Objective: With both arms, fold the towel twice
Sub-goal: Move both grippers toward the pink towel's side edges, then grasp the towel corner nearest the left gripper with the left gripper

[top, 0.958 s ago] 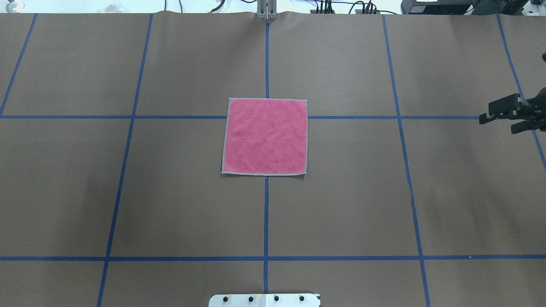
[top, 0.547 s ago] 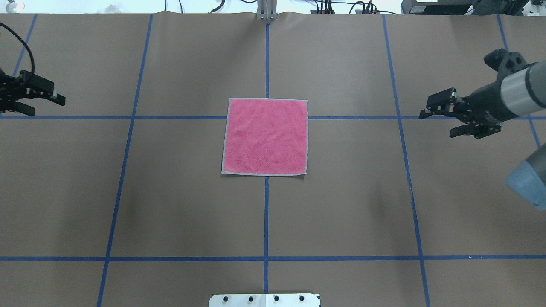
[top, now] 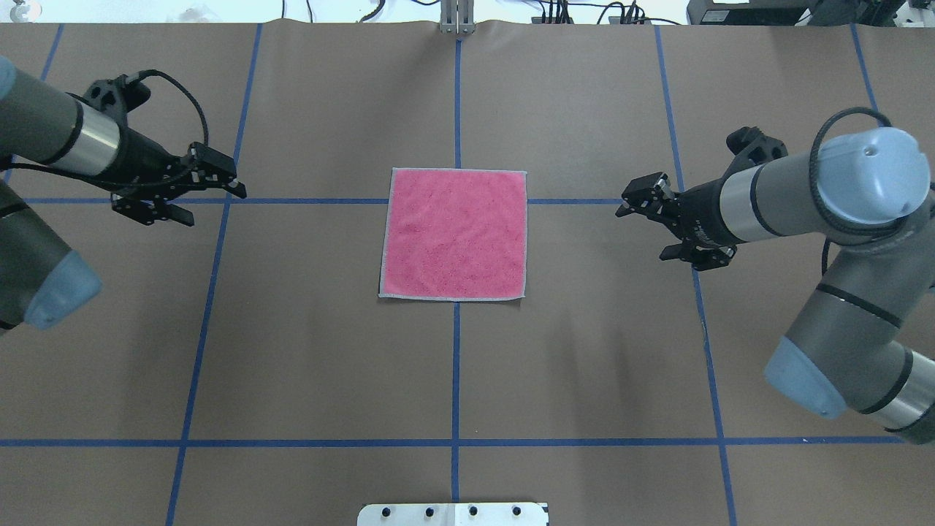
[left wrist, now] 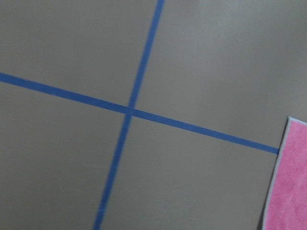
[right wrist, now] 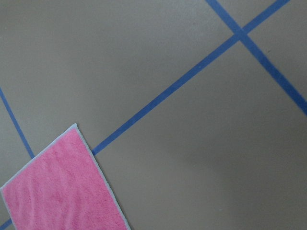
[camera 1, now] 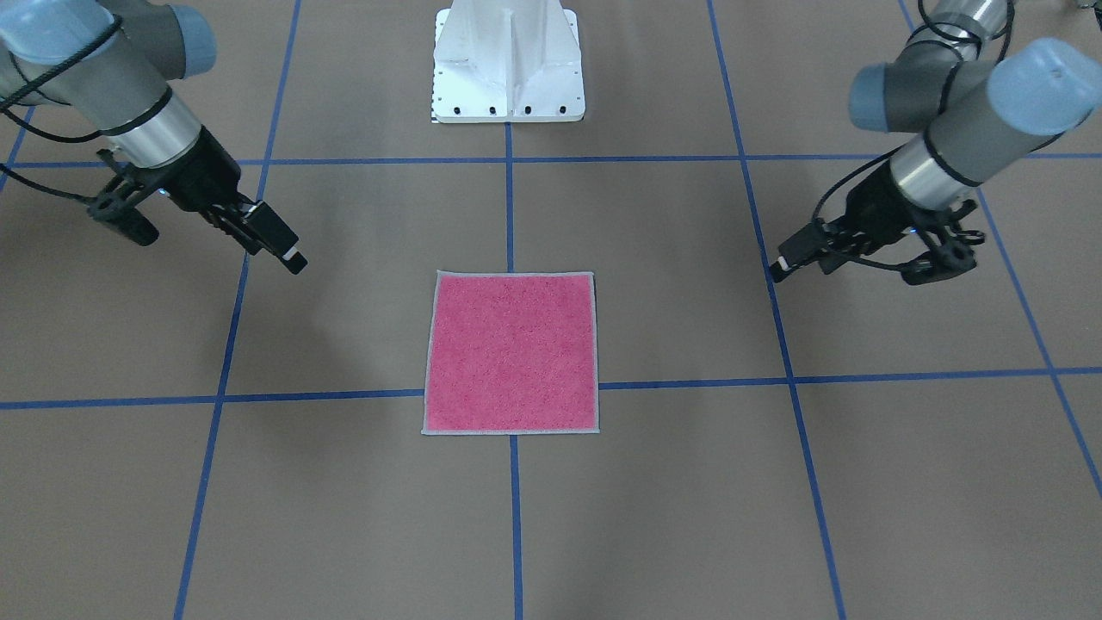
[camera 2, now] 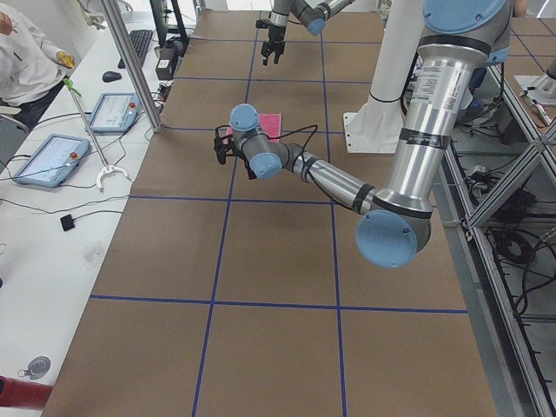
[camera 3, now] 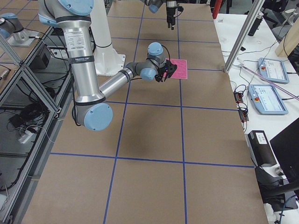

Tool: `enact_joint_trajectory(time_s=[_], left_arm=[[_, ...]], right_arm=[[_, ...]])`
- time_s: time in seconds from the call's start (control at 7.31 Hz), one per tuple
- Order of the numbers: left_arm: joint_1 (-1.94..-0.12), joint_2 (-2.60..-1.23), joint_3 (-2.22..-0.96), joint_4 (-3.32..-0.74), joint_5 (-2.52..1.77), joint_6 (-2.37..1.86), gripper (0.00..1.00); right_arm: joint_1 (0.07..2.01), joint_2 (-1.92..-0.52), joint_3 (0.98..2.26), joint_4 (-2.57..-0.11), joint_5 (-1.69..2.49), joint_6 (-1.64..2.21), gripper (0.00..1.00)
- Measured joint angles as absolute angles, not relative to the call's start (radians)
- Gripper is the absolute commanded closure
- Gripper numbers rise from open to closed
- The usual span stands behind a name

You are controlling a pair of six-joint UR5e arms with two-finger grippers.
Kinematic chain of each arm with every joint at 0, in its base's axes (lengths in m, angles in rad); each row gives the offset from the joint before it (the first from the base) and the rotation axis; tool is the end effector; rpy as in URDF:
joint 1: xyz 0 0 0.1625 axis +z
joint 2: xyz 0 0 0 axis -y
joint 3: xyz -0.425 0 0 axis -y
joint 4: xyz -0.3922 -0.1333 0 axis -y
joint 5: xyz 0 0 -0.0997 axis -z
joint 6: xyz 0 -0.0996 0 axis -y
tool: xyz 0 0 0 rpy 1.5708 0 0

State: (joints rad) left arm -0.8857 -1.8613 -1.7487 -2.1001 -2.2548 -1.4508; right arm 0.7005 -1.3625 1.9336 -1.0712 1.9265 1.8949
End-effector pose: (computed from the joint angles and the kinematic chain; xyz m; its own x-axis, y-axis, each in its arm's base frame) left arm 0.3192 -0.5019 0.3507 0.3723 -0.3089 -0.8752 0.2212 0.9453 -0.2396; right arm -0.3551 -0.4284 0.3236 0.2295 0.5840 0.7787 -0.4681 0.7677 -0.4378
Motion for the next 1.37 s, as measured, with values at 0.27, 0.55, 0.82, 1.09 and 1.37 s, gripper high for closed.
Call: enact_joint_trajectory(time_s=[0.27,0.55,0.82,1.09,1.37], left_arm=[[-0.768,-1.918,-1.740,-2.157,-2.121,-1.622,0.00],[-0.666,-1.957,-1.700,-2.266,-1.958,-1.752,0.00],[-0.585,-2.008,-1.629,-2.340,-1.831,-1.810,0.00],[-0.531,-2.037,-1.562,-2.410,-1.766,-1.820,0.00],[-0.514,-2.043,-1.534,-2.436,-1.752,-1.820,0.00]], right_arm=[[0.605,-1.319,1.932,-1.072,1.805,2.056,0.04],[0.527,-1.297,1.932,-1.070,1.682,2.133,0.04],[0.453,-1.269,1.932,-1.068,1.549,2.193,0.04],[0.398,-1.260,1.934,-1.066,1.455,2.222,0.04],[0.384,-1.261,1.937,-1.066,1.434,2.228,0.04]])
